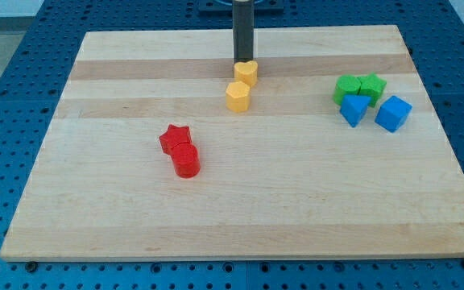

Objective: Move arm towards center left of the board

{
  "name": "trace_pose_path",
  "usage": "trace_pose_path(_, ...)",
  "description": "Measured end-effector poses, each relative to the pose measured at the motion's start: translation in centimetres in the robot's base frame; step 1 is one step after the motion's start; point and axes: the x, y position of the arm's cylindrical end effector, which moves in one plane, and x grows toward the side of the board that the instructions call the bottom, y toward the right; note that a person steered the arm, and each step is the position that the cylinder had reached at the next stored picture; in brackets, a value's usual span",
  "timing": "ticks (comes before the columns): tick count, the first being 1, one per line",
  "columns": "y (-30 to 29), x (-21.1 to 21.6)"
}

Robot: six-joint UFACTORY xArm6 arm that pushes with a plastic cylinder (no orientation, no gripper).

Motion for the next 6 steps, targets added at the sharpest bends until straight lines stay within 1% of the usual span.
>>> trace_pose_path(1,0.0,2.4)
trace_pose_path(2,0.0,2.4)
trace_pose_path(3,-2.6,0.7)
trace_pose_path(4,-7.8,1.0)
trace_pose_path(5,-12.4,3.1)
trace_pose_path(6,-14.2,3.4)
